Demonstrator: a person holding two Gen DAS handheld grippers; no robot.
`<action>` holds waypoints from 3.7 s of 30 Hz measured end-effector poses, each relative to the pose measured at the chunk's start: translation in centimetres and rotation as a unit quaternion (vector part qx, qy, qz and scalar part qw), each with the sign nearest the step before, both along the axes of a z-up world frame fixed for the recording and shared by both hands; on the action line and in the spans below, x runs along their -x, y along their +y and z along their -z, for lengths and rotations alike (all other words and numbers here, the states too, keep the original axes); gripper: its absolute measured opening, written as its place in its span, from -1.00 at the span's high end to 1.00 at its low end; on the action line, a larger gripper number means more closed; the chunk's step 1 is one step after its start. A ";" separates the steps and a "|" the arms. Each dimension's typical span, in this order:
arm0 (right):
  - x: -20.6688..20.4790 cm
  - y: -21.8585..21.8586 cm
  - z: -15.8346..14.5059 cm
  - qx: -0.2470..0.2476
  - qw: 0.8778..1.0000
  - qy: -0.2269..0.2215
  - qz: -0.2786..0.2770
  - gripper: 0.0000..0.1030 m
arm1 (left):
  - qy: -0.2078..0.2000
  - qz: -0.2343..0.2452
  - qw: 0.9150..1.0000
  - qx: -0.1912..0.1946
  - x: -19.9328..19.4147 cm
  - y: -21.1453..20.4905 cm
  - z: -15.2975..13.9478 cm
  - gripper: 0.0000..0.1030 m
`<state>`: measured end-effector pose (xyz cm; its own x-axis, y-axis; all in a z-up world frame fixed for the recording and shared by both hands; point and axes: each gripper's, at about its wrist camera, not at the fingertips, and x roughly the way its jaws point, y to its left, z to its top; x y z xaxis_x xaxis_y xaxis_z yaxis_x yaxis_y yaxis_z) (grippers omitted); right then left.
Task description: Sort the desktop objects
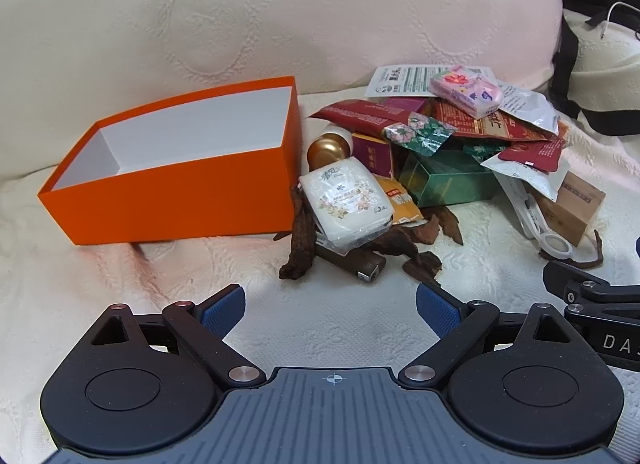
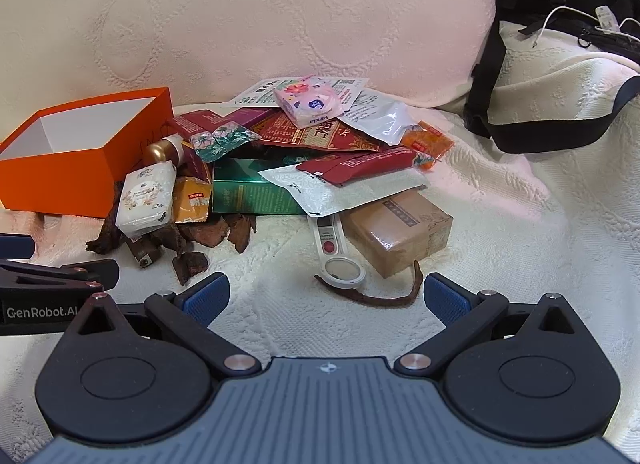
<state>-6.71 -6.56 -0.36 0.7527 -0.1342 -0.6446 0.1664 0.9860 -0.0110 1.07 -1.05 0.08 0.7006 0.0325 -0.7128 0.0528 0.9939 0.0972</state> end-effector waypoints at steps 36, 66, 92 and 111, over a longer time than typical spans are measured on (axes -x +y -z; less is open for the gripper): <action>-2.8 -7.4 1.3 0.027 0.998 0.027 -0.047 -0.61 | 0.056 0.072 0.996 0.008 -5.4 -7.2 1.0 -1.00; -5.5 -9.5 2.3 0.069 0.988 0.047 -0.127 -0.65 | 0.083 0.019 0.996 -0.031 -11.1 -13.1 4.7 0.08; -7.5 -7.1 3.5 -0.005 0.997 0.035 -0.073 0.78 | 0.086 0.049 0.995 -0.012 -10.0 -10.5 3.6 0.92; -12.4 -6.3 4.4 0.024 0.999 0.019 -0.029 -0.92 | 0.096 0.031 0.995 0.010 -11.7 -8.5 3.4 1.00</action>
<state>5.67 -12.89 -4.79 0.7348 -0.1221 -0.6672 0.1076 0.9922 -0.0630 12.79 -9.55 -3.32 0.5519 -0.0231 -0.8336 0.1303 0.9897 0.0588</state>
